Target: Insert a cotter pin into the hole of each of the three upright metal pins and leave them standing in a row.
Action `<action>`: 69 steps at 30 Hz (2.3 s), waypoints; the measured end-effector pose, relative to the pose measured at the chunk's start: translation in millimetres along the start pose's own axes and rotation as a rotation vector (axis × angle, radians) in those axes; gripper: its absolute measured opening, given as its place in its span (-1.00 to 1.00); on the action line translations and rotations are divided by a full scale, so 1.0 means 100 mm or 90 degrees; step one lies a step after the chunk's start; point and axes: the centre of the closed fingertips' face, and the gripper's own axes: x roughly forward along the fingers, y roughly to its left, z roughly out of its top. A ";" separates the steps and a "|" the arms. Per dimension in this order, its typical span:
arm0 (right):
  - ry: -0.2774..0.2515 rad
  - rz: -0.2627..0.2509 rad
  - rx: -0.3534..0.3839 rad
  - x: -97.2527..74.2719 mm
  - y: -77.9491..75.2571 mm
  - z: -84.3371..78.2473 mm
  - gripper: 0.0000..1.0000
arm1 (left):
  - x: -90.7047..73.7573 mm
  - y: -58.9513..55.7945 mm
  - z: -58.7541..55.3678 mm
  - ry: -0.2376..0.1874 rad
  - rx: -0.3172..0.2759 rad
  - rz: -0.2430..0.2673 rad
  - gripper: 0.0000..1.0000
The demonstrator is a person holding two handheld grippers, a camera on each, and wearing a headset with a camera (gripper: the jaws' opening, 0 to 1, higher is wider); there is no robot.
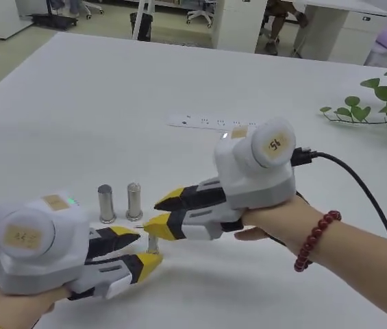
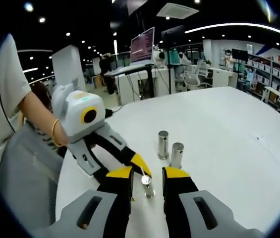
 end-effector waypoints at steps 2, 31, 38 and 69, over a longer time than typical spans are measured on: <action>-0.002 -0.011 -0.001 0.01 -0.05 0.04 -0.50 | -0.03 -0.01 0.02 -0.008 -0.005 0.001 -0.35; -0.003 -0.075 0.044 0.58 -0.47 0.03 -0.55 | -0.31 -0.07 0.20 -0.056 -0.002 0.003 0.19; -0.001 -0.082 0.043 0.62 -0.47 0.00 -0.67 | -0.33 -0.13 0.18 -0.048 -0.010 -0.006 0.28; 0.007 -0.126 0.022 0.28 -0.56 -0.07 -0.74 | -0.40 -0.25 0.23 -0.049 -0.013 -0.005 0.56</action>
